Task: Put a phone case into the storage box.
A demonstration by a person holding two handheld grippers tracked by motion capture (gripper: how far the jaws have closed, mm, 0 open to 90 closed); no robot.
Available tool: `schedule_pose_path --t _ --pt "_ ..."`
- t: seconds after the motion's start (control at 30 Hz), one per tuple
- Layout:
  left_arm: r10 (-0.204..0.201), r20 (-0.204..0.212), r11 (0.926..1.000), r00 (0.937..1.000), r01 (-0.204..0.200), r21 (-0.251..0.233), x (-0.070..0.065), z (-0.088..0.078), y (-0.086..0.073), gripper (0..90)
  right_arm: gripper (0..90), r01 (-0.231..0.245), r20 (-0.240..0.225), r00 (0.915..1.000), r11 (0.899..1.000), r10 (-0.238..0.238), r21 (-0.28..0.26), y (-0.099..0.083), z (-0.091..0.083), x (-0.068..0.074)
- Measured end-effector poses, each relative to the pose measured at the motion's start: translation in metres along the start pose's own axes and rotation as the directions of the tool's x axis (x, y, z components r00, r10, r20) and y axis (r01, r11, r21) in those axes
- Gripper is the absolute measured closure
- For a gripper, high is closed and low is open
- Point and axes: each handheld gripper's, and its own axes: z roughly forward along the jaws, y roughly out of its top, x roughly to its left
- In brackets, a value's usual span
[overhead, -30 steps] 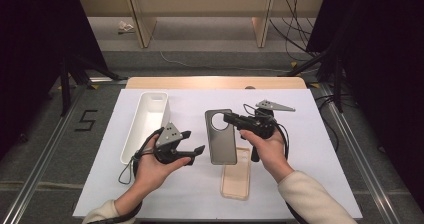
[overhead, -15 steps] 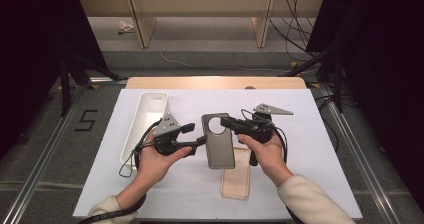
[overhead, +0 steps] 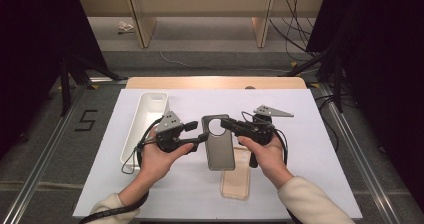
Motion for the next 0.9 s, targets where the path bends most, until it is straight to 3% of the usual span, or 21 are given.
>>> schedule_pose_path --t 0.2,0.37,0.6,0.73,0.9 --pt "-0.005 -0.002 0.9999 1.0000 0.005 -0.010 0.000 0.003 0.003 52.5 81.6 -0.003 -0.001 1.0000 1.000 0.003 -0.002 0.000 0.000 0.000" --pt "-0.050 -0.023 0.9987 0.9985 0.049 -0.012 0.006 0.004 0.003 58.4 81.6 -0.005 -0.002 1.0000 1.000 0.005 -0.003 0.000 0.000 0.000" --pt "-0.103 -0.009 0.9945 0.9946 0.103 -0.016 0.011 0.009 0.002 64.4 81.6 -0.001 -0.013 0.9999 1.000 0.001 0.000 -0.001 0.001 0.002" --pt "-0.145 -0.005 0.9883 0.9894 0.145 -0.046 0.014 0.007 0.002 76.4 81.6 0.002 -0.013 0.9999 1.000 -0.002 0.001 0.000 0.001 0.002" --pt "-0.160 -0.020 0.9861 0.9869 0.159 -0.048 0.014 0.005 0.002 80.2 81.5 0.005 -0.019 0.9998 1.000 -0.005 0.008 -0.002 0.002 0.002"
